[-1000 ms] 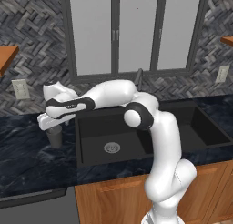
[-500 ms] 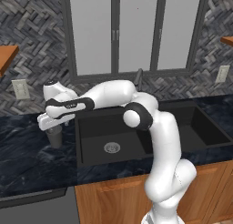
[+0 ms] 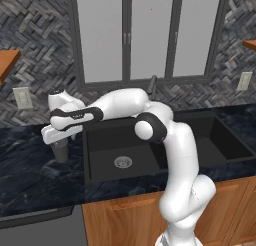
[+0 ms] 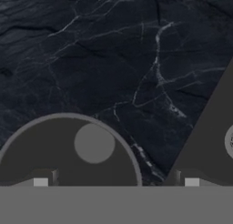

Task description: Move any existing items from the left basin to the right basin for drying. Then move the glass cup from the counter to the left basin of the sink for washing.

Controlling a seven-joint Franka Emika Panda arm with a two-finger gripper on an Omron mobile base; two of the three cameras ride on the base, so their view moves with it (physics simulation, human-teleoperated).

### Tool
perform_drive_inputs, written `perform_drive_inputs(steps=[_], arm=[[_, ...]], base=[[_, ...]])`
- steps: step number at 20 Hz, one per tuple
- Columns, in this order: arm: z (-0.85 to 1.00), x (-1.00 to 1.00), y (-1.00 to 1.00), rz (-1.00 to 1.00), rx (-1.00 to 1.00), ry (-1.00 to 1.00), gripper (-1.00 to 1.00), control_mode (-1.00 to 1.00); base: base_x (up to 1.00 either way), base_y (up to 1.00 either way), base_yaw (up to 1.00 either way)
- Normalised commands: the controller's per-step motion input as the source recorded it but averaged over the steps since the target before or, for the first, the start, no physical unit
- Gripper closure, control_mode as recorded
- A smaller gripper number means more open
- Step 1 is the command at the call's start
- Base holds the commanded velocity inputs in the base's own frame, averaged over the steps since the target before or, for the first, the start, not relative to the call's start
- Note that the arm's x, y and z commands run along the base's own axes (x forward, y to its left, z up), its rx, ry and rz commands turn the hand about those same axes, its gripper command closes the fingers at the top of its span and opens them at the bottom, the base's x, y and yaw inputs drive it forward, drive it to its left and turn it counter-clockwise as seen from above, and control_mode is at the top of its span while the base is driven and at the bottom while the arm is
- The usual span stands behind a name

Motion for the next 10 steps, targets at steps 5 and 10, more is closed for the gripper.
perform_drive_inputs(steps=[5,10], arm=[[-0.1,0.0,0.0,0.0,0.0,0.03,1.0,-1.0],[-0.13,0.02,0.0,0.0,0.0,0.05,1.0,-1.0]], base=[[0.0,0.0,0.0],[0.0,0.0,0.0]])
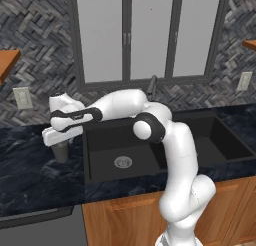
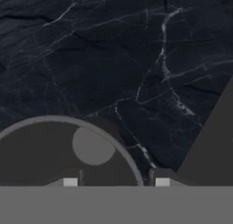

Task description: Move any existing items from the left basin to the right basin for drying. Then move the glass cup from the counter to the left basin of the sink for washing.

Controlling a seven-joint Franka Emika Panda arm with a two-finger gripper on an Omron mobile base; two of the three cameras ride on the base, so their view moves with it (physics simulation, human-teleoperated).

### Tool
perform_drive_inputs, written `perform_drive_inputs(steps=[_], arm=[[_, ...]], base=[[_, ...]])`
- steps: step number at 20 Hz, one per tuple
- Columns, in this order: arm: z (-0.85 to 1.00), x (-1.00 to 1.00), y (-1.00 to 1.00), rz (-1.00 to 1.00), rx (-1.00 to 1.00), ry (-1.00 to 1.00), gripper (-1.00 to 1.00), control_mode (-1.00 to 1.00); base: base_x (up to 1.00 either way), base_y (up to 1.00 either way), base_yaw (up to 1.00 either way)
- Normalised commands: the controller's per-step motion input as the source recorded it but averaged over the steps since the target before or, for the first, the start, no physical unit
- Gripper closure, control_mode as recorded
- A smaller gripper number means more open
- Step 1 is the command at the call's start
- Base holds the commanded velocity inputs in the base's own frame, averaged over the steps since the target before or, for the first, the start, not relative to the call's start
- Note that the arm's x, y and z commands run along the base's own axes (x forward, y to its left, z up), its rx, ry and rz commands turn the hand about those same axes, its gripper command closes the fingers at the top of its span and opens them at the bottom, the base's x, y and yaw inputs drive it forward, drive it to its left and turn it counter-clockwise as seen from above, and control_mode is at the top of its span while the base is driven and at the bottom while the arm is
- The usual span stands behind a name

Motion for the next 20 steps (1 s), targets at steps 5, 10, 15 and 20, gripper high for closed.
perform_drive_inputs(steps=[5,10,15,20], arm=[[-0.07,0.0,0.0,0.0,0.0,0.04,1.0,-1.0],[0.01,-0.02,-0.04,0.0,0.0,0.0,1.0,-1.0],[0.19,-0.04,-0.33,-0.04,0.0,0.0,1.0,-1.0],[0.32,-0.05,-0.5,-0.06,0.0,0.0,1.0,-1.0]], base=[[0.0,0.0,0.0],[0.0,0.0,0.0],[0.0,0.0,0.0],[0.0,0.0,0.0]])
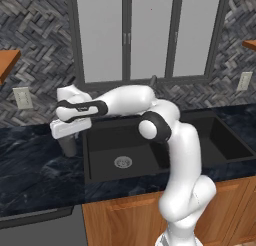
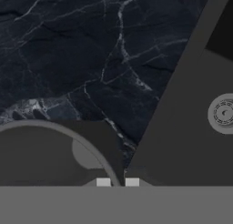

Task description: Move any existing items from the left basin to the right basin for drying. Then move the glass cup from the counter to the left basin of the sink for washing.

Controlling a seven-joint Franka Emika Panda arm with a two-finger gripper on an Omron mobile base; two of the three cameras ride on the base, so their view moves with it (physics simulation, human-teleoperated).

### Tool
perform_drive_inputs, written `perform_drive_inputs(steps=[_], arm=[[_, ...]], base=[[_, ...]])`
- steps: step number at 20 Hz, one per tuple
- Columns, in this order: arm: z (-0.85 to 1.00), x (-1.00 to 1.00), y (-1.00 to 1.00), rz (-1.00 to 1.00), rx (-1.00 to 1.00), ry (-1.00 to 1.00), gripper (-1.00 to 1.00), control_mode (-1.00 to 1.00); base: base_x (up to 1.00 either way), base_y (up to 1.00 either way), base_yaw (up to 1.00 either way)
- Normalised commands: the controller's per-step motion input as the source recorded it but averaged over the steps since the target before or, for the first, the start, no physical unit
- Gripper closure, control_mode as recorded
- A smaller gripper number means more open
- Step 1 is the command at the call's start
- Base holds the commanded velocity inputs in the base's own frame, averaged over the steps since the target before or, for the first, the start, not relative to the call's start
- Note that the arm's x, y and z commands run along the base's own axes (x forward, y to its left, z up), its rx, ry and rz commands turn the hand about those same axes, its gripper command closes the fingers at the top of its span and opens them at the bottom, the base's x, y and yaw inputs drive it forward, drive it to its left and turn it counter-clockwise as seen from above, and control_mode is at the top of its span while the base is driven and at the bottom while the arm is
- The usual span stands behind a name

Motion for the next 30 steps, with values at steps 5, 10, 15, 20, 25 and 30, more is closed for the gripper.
perform_drive_inputs(steps=[5,10,15,20,25,30], arm=[[0.28,-0.01,-0.56,-0.07,0.0,0.0,1.0,-1.0],[0.08,0.0,-0.68,-0.09,0.0,0.0,1.0,-1.0],[0.0,0.0,-0.69,-0.1,0.0,0.0,1.0,-1.0],[-0.01,0.0,-0.63,-0.1,0.0,0.0,1.0,-1.0],[-0.16,0.0,-0.42,-0.11,0.0,0.0,1.0,-1.0],[-0.25,0.0,-0.3,-0.11,0.0,0.02,1.0,-1.0]], base=[[0.0,0.0,0.0],[0.0,0.0,0.0],[0.0,0.0,0.0],[0.0,0.0,0.0],[0.0,0.0,0.0],[0.0,0.0,0.0]])
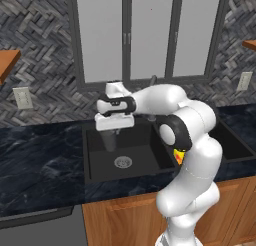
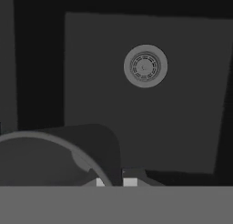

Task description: Move any existing items from the left basin to the right basin for drying. Then move the glass cup from the counter to the left basin of the sink for washing.

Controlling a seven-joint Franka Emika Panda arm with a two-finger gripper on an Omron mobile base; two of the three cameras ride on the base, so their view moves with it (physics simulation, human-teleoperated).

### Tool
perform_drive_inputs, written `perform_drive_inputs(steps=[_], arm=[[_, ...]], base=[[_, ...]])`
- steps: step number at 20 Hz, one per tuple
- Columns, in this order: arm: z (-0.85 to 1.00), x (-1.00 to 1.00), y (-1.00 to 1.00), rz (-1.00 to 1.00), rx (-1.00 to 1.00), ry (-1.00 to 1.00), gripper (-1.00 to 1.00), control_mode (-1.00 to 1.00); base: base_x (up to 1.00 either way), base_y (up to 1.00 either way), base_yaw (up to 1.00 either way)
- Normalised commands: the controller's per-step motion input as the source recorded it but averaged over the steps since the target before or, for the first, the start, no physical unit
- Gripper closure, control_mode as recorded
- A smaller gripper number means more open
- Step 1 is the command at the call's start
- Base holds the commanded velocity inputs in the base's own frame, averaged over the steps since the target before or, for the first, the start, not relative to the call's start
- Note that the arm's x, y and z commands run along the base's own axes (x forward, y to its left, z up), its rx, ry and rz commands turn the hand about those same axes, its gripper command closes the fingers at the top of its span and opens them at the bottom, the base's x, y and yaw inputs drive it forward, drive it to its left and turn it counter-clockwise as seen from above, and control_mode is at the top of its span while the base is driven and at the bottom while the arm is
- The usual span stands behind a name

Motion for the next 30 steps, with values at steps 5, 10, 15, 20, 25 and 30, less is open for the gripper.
perform_drive_inputs(steps=[5,10,15,20,25,30], arm=[[-0.23,0.01,-0.21,-0.11,0.0,0.04,1.0,-1.0],[-0.24,0.06,-0.12,-0.1,0.0,0.06,1.0,-1.0],[-0.28,0.11,-0.02,-0.08,0.0,0.06,1.0,-1.0],[-0.32,0.13,0.0,-0.07,0.0,0.05,1.0,-1.0],[-0.37,0.1,0.0,-0.05,0.0,0.03,1.0,-1.0],[-0.35,0.1,0.0,-0.05,0.0,0.03,1.0,-1.0]], base=[[0.0,0.0,0.0],[0.0,0.0,0.0],[0.0,0.0,0.0],[0.0,0.0,0.0],[0.0,0.0,0.0],[0.0,0.0,0.0]])
